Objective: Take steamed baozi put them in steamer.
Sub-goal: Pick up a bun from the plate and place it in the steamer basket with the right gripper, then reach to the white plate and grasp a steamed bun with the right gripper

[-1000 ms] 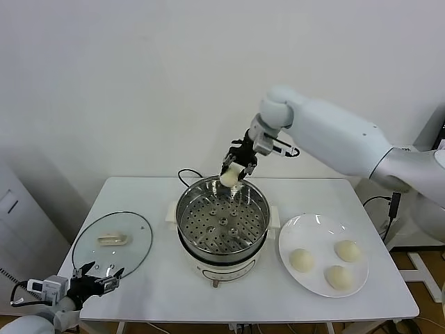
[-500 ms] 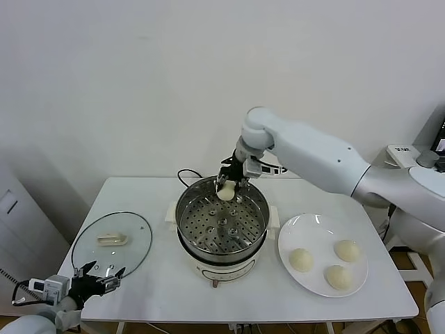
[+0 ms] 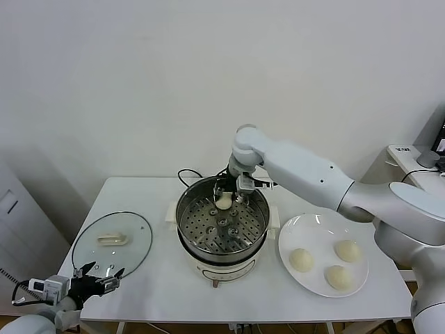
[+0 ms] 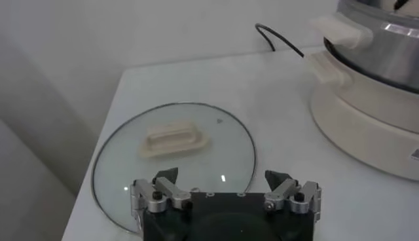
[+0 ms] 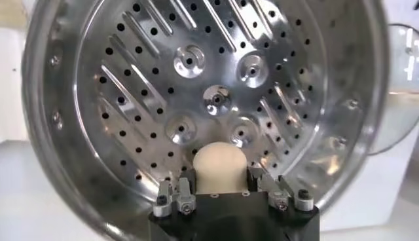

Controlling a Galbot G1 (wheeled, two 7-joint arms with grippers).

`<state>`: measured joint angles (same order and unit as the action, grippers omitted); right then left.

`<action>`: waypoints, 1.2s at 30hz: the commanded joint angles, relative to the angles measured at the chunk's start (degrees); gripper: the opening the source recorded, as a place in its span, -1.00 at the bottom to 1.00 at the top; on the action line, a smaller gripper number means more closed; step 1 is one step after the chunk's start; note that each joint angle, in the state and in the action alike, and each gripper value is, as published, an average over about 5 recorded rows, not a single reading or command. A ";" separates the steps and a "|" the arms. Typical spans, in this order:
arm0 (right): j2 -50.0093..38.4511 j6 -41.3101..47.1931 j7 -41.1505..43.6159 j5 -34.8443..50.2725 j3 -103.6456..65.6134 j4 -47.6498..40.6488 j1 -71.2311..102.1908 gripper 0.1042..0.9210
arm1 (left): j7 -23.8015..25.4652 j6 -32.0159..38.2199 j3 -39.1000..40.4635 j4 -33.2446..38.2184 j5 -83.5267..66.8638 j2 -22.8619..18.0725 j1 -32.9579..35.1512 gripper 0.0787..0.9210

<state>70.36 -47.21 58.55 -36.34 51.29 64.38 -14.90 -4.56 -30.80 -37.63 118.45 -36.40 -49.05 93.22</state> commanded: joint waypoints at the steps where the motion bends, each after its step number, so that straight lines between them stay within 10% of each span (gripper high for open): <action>1: 0.63 -2.79 -0.70 -3.10 -0.50 -0.10 1.74 0.08 | 0.02 0.06 0.06 -0.07 0.03 0.06 -0.08 0.77; 12: -0.13 -2.79 0.21 5.71 -0.60 0.34 -2.20 0.73 | -0.05 0.03 0.01 -0.21 0.03 -0.01 -0.09 0.77; 22: -10.47 11.22 10.89 42.41 14.37 -0.73 -17.98 0.76 | -0.13 -0.19 0.07 -0.15 0.06 0.06 -0.09 0.77; 36: -23.10 36.08 16.37 64.33 30.06 -0.81 -24.46 0.76 | -0.17 -0.61 0.52 0.01 0.23 0.46 -0.69 0.77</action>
<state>52.92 -35.25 72.07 15.51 74.20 63.92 -35.43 -4.71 -31.36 -37.14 118.40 -36.22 -48.65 92.60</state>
